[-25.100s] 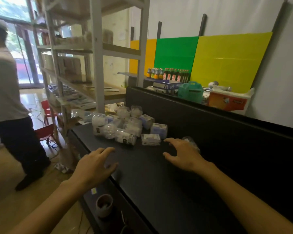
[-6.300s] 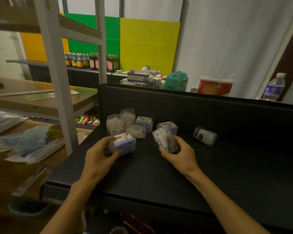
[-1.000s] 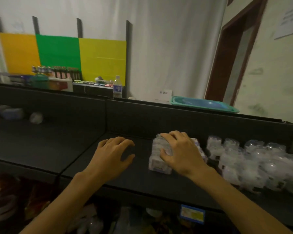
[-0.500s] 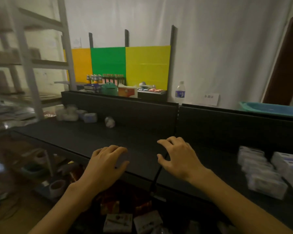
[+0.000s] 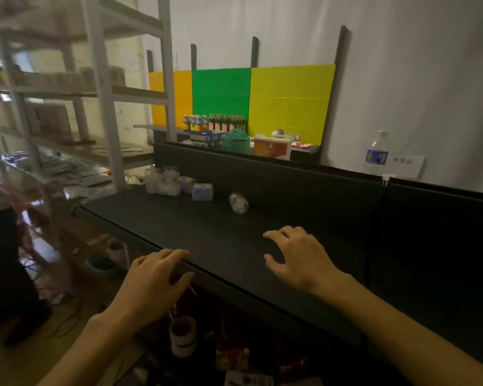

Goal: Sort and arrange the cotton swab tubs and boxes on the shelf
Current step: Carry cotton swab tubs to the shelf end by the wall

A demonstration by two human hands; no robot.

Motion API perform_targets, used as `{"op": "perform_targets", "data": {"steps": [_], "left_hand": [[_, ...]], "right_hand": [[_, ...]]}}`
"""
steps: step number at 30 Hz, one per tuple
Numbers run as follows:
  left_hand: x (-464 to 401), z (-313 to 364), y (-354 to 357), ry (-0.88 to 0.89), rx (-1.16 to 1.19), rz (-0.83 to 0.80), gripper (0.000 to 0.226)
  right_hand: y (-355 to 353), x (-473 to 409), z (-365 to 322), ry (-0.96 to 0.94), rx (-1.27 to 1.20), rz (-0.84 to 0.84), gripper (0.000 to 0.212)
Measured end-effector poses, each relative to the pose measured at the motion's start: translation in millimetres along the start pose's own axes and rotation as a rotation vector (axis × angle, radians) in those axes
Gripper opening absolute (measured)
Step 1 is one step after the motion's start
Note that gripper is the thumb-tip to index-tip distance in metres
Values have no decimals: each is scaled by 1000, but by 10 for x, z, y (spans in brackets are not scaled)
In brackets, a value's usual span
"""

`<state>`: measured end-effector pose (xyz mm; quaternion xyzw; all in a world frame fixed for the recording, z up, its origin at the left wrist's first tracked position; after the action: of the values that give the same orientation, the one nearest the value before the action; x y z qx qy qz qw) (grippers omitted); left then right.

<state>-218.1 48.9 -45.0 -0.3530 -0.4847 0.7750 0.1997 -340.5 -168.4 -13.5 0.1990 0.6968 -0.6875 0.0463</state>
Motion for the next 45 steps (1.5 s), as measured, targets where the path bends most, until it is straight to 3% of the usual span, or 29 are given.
{"op": "perform_targets", "data": {"steps": [19, 29, 35, 41, 45], "left_hand": [[-2037, -2293, 307, -136, 7, -104, 43], [-3134, -3344, 569, 4, 133, -138, 40], [-3746, -3822, 521, 43, 218, -74, 48], [-4235, -4025, 538, 111, 307, -53, 62], [-4479, -3996, 630, 191, 350, -97, 70]], "right_hand": [[1135, -2573, -232, 146, -85, -99, 54], [1633, -3505, -655, 285, -63, -105, 55], [1868, -4287, -1193, 258, -16, -55, 57], [2178, -4926, -1438, 187, 123, -113, 66], [2322, -5079, -1431, 236, 183, -152, 69]]}}
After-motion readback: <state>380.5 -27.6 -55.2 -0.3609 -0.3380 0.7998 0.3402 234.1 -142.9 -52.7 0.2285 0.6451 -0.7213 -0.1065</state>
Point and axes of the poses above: each hand's wrist, its own x-axis away from the middle knuckle, its own y-axis out of the palm, z = x × y, the point moved 5 cm from there along -x, towards the middle knuckle, and after that the axes turned 3 degrees about -y, right-handed, at the moved point
